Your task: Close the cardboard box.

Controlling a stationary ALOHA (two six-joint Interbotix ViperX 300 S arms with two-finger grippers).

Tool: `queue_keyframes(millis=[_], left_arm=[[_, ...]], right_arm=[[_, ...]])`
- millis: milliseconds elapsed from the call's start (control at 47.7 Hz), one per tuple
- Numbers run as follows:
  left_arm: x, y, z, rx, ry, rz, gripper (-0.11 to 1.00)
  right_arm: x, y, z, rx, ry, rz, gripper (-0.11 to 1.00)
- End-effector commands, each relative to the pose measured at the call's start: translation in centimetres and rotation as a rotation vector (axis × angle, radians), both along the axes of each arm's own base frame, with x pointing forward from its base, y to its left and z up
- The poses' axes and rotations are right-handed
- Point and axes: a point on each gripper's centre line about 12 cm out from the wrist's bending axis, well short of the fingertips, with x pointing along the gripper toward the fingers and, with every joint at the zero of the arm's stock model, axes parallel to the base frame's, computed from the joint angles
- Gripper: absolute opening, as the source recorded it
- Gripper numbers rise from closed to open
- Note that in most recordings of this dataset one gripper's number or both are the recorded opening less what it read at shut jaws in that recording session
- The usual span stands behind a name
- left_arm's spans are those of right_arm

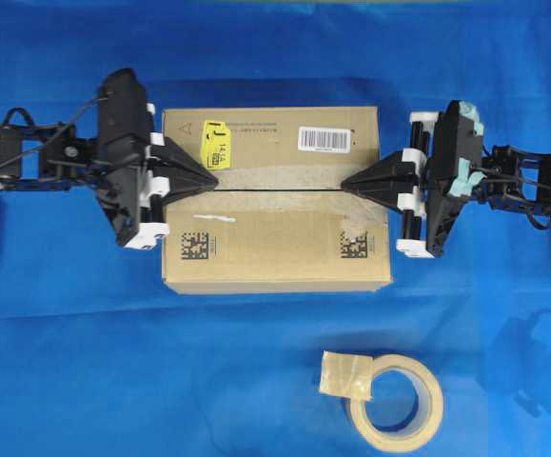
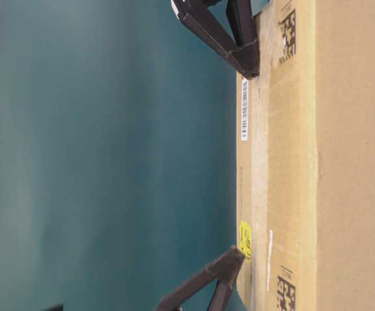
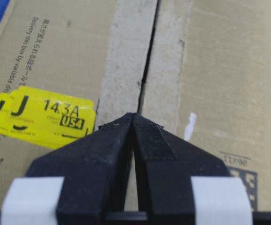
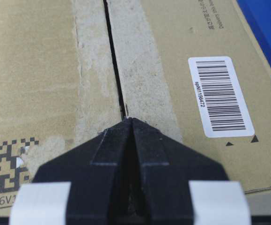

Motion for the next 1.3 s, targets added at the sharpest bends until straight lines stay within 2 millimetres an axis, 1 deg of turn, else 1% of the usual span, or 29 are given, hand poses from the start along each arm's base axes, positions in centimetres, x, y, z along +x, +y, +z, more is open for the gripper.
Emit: queue_keyframes(millis=[0, 482, 608, 985, 1278], left_arm=[[-0.4, -0.3, 1.0, 0.008, -0.072, -0.01, 0.0], [-3.1, -0.5, -0.6, 0.068, -0.248, -0.02, 0.0], [-3.5, -0.6, -1.2, 0.069, -0.258, -0.019, 0.0], [-2.9, -0.8, -3.6, 0.069, -0.214, -0.029, 0.0], [-2.7, -0.8, -4.5, 0.067, -0.197, -0.03, 0.0]], right_arm=[[0.1, -0.2, 0.3, 0.005, -0.016, -0.013, 0.0], [0.1, -0.2, 0.4, 0.004, -0.019, -0.014, 0.0], [0.1, -0.2, 0.4, 0.004, -0.017, -0.012, 0.0], [0.1, -0.3, 0.4, 0.004, -0.019, -0.014, 0.0], [0.1, -0.3, 0.4, 0.004, -0.02, -0.014, 0.0]])
